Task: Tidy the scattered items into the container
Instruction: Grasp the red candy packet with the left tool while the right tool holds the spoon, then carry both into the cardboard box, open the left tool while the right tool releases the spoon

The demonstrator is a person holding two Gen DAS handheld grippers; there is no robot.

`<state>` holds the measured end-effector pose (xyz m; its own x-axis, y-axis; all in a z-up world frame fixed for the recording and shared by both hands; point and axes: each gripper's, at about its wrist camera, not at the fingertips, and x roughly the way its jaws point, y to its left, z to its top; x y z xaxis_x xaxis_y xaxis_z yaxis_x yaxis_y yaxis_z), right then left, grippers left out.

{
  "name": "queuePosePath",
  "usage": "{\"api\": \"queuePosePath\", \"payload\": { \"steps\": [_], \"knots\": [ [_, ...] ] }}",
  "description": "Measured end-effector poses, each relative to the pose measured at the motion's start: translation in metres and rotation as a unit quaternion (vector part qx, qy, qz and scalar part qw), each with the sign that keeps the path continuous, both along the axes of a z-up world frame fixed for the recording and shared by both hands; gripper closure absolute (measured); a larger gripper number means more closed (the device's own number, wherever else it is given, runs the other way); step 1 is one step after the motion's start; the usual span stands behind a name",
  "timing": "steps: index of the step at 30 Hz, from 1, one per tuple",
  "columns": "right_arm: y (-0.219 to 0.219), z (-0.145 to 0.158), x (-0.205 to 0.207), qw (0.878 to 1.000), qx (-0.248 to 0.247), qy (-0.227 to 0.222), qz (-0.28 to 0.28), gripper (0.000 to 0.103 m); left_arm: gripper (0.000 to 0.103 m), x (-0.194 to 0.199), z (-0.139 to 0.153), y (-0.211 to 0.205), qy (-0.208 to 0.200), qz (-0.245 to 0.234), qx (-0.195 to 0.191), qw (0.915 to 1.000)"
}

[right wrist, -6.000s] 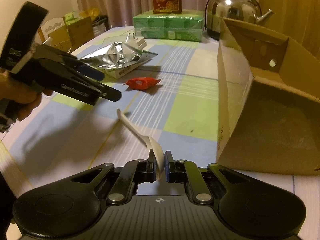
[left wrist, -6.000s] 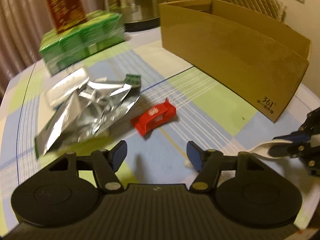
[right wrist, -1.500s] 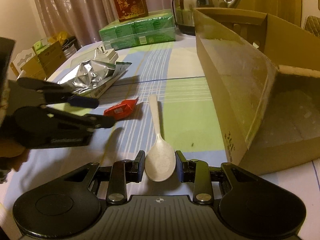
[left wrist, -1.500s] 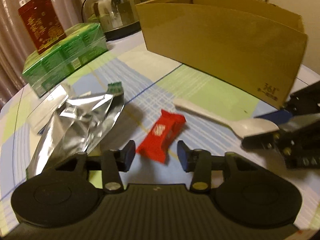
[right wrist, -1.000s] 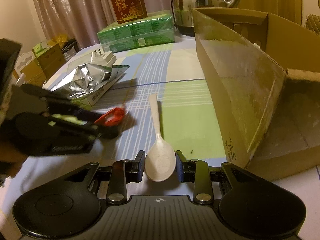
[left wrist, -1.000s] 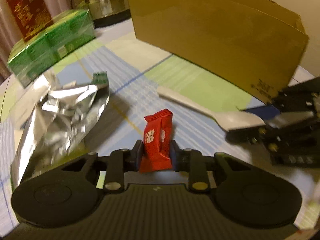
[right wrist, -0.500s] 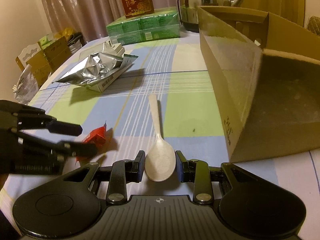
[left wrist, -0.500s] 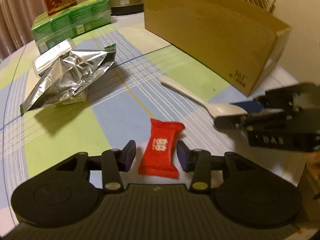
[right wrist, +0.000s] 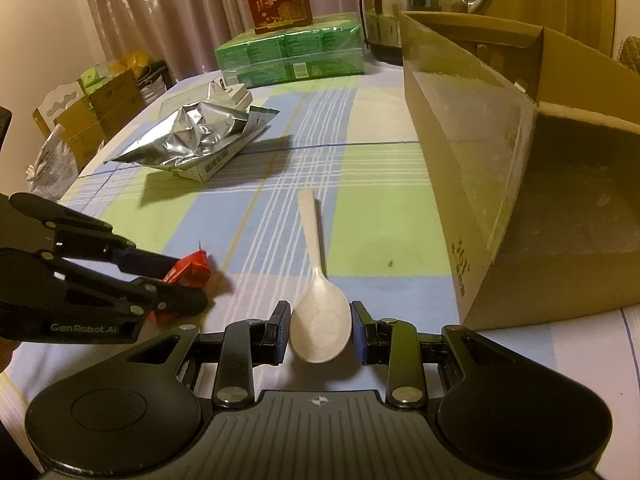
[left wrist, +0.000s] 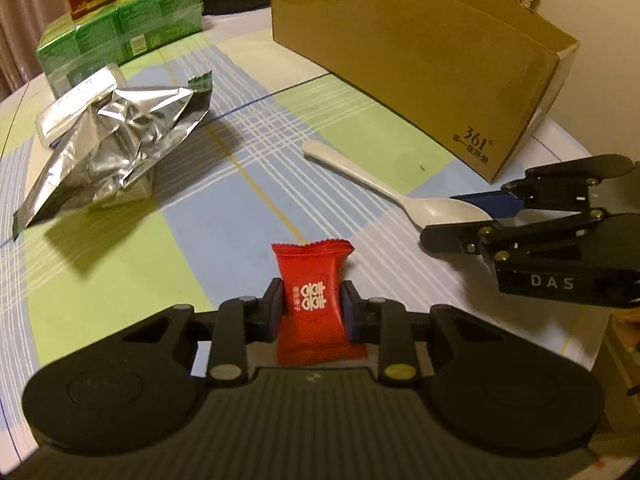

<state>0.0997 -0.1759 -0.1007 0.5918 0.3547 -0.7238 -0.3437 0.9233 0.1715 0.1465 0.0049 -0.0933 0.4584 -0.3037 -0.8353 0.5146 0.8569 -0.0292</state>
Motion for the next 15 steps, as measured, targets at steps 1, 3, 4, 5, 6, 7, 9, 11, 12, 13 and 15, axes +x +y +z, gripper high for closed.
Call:
{"api": "queuePosePath", "payload": {
  "steps": [1, 3, 4, 5, 6, 7, 9, 11, 12, 13, 15],
  "knots": [
    [0.000, 0.000, -0.001, 1.000, 0.000, 0.000, 0.001, 0.075, 0.080, -0.003, 0.001, 0.000, -0.001, 0.004, 0.001, 1.0000],
    [0.000, 0.002, -0.002, 1.000, 0.001, -0.001, 0.001, 0.075, 0.081, -0.009, 0.003, 0.001, -0.005, 0.010, 0.000, 0.9999],
    [0.000, 0.003, -0.003, 1.000, 0.001, -0.003, 0.002, 0.075, 0.081, -0.012, 0.004, 0.002, -0.006, 0.014, -0.002, 0.9999],
    [0.000, 0.003, -0.004, 1.000, 0.000, -0.004, 0.002, 0.075, 0.081, -0.015, 0.005, 0.003, -0.007, 0.018, -0.004, 0.9998],
    [0.000, 0.004, -0.005, 1.000, 0.000, -0.005, 0.002, 0.075, 0.081, -0.018, 0.007, 0.004, -0.007, 0.022, -0.006, 0.9997],
    [0.000, 0.005, -0.006, 1.000, 0.000, -0.006, 0.002, 0.075, 0.081, -0.020, 0.008, 0.004, -0.007, 0.024, -0.007, 0.9997],
    [0.000, 0.007, -0.008, 1.000, 0.000, -0.008, 0.001, 0.075, 0.081, -0.023, 0.010, 0.005, -0.008, 0.028, -0.008, 0.9995],
    [-0.001, 0.011, -0.010, 1.000, 0.000, -0.012, 0.001, 0.075, 0.081, -0.025, 0.013, 0.006, -0.009, 0.033, -0.010, 0.9994],
    [-0.001, 0.012, -0.010, 1.000, 0.000, -0.014, 0.002, 0.075, 0.081, -0.026, 0.014, 0.007, -0.010, 0.035, -0.010, 0.9993],
    [-0.001, 0.015, -0.011, 1.000, 0.000, -0.016, 0.002, 0.075, 0.081, -0.027, 0.016, 0.006, -0.012, 0.037, -0.009, 0.9992],
    [0.000, 0.019, -0.013, 1.000, -0.001, -0.021, 0.003, 0.075, 0.081, -0.029, 0.019, 0.006, -0.015, 0.041, -0.006, 0.9990]
  ]
}}
